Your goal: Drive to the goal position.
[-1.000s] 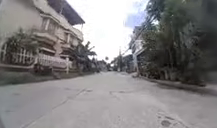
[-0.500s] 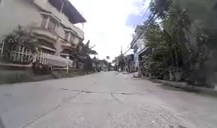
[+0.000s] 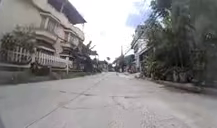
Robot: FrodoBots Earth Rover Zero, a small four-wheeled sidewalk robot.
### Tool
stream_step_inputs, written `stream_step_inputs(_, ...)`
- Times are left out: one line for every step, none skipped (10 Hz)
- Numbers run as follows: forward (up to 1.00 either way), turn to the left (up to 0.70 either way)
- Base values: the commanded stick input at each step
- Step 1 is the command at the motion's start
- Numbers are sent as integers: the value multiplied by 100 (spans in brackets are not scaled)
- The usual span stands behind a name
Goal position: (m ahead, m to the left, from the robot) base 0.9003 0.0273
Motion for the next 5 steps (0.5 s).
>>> stream_step_inputs(50,0)
stream_step_inputs(50,0)
stream_step_inputs(50,0)
stream_step_inputs(50,0)
stream_step_inputs(50,0)
